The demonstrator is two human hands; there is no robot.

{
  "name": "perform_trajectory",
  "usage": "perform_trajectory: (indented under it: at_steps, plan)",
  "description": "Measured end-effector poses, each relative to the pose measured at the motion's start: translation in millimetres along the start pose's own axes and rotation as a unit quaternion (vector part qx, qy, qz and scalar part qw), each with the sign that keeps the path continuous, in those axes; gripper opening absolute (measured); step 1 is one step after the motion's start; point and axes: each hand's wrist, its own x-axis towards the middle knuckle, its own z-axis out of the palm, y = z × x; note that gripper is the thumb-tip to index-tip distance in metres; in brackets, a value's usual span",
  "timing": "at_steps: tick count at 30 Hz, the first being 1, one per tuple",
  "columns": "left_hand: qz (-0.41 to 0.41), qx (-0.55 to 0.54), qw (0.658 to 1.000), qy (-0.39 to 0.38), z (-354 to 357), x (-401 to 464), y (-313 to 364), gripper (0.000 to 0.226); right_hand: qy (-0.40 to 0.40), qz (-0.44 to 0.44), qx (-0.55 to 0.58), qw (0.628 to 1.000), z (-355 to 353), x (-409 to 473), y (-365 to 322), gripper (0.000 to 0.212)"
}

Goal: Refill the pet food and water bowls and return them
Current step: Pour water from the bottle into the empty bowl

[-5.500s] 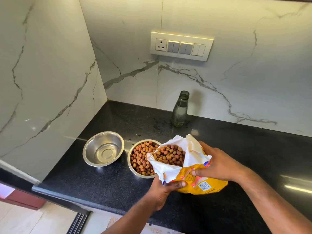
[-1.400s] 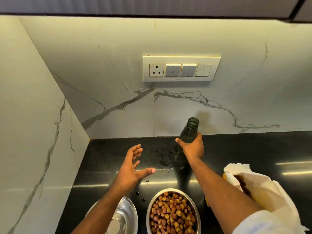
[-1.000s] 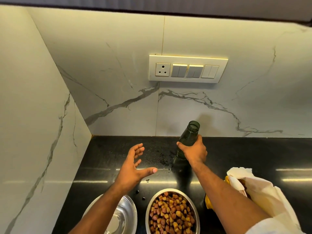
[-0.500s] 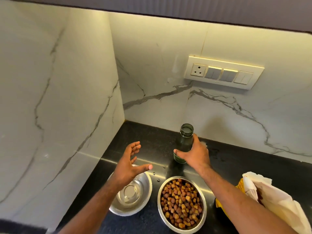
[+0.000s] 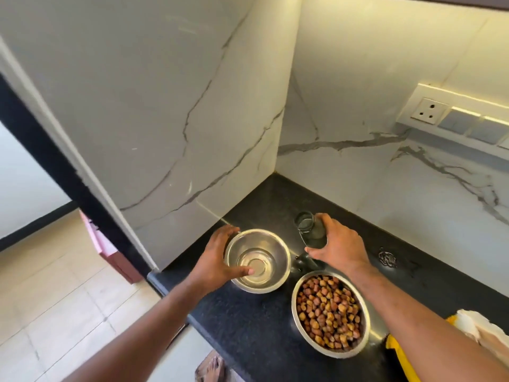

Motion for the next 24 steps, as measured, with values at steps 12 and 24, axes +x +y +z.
perform_trajectory:
  at_steps: [12,24]
  plan:
    - [-0.031,0.034,0.998,-0.039,-4.3,-14.6,-12.7,0.123,-0.058,-0.071,-0.137,0.986,7.3,-2.7,-17.1,0.088]
    - [-0.026,0.021,0.997,-0.072,-3.0,-6.5,-21.6,0.126,-0.084,-0.066,-0.222,0.969,14.3,-0.7,-13.0,0.093]
